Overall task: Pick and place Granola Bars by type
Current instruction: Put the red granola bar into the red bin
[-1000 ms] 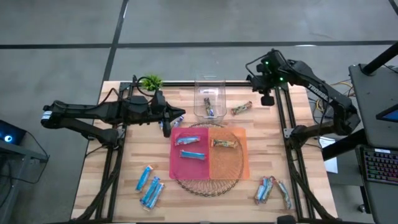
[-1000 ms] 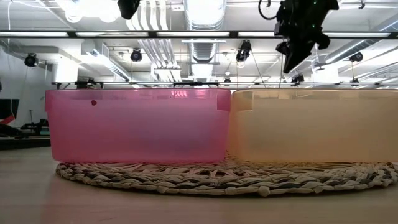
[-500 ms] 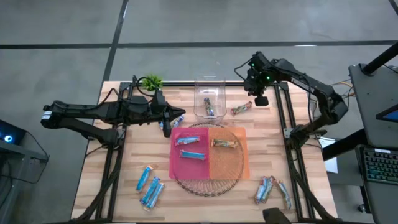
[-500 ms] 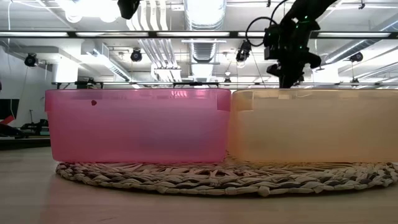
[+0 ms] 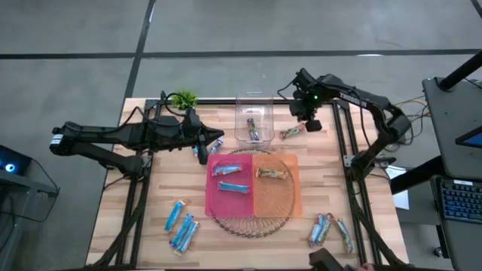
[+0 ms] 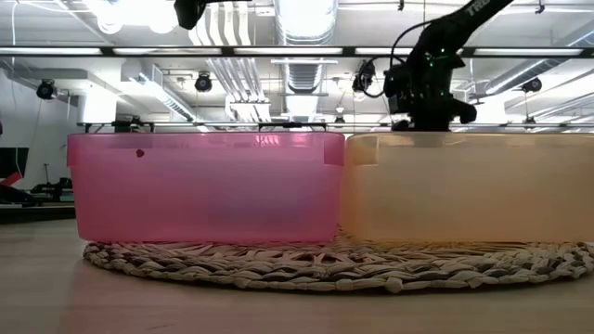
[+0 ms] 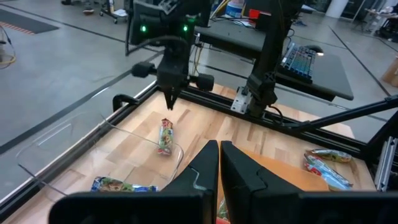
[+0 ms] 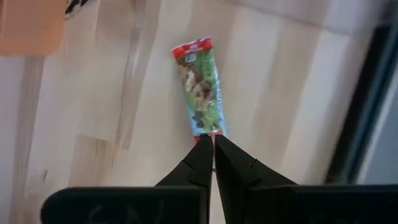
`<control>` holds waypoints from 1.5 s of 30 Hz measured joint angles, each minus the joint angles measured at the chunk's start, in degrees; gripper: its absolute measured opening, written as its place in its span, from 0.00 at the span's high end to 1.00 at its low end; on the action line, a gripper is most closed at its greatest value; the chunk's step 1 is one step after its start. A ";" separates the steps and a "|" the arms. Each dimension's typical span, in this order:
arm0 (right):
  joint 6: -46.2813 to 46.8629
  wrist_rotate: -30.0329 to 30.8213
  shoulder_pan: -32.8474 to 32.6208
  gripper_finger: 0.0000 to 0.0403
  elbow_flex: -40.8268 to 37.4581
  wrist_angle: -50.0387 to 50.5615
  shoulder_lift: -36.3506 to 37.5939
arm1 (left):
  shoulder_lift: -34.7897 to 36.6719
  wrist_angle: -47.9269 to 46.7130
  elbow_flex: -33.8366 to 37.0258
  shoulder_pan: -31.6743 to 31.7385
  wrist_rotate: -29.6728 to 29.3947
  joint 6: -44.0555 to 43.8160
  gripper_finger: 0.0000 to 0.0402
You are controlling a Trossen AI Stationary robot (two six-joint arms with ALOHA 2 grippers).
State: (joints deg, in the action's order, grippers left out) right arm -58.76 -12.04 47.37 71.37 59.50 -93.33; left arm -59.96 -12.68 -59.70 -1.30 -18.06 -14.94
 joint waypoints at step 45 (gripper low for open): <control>0.25 7.16 -5.49 0.65 -17.65 -21.32 3.59 | -0.02 -1.66 0.02 0.11 -4.50 -0.24 1.00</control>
State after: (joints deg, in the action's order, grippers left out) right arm -58.51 -4.88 41.89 53.71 38.18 -89.73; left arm -59.99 -14.35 -59.68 -1.19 -22.57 -15.18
